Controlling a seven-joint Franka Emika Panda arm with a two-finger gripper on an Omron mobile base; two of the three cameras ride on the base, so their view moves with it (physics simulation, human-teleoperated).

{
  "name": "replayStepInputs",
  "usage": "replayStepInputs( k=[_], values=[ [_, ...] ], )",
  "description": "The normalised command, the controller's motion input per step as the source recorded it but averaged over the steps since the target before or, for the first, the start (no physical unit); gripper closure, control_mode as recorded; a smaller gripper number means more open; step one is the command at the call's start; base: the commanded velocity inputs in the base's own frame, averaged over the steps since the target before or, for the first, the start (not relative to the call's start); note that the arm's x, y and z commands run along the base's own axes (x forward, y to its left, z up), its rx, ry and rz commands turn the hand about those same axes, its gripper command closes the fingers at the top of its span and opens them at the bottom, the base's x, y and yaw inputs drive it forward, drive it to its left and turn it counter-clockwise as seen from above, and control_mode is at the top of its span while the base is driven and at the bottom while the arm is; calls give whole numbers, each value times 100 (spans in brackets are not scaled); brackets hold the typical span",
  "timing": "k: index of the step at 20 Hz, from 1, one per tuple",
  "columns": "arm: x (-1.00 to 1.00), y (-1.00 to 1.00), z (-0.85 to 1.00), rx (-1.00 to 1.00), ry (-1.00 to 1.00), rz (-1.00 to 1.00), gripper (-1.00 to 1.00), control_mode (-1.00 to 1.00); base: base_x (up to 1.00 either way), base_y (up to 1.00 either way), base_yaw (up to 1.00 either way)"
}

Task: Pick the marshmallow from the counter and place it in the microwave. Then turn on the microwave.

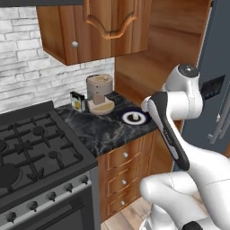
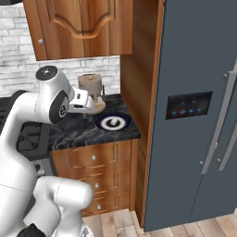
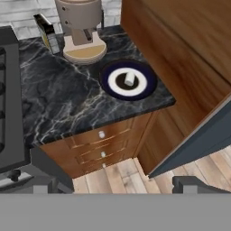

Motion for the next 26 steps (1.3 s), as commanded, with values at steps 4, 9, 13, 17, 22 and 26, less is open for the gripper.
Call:
replayStepInputs(
  k=[4, 9, 13, 17, 22, 26],
  values=[
    [32, -1, -15, 0, 2, -1, -100, -100, 0, 0, 0],
    [37, 0, -19, 0, 0, -2, -100, -100, 0, 0, 0],
    [37, 0, -19, 0, 0, -2, -100, -100, 0, 0, 0],
    [34, 0, -16, 0, 1, -2, -100, -100, 0, 0, 0],
    [25, -2, -5, 4, 2, -1, -100, -100, 0, 0, 0],
    [27, -2, -7, 4, 3, -1, -100, -100, 0, 0, 0]
  ],
)
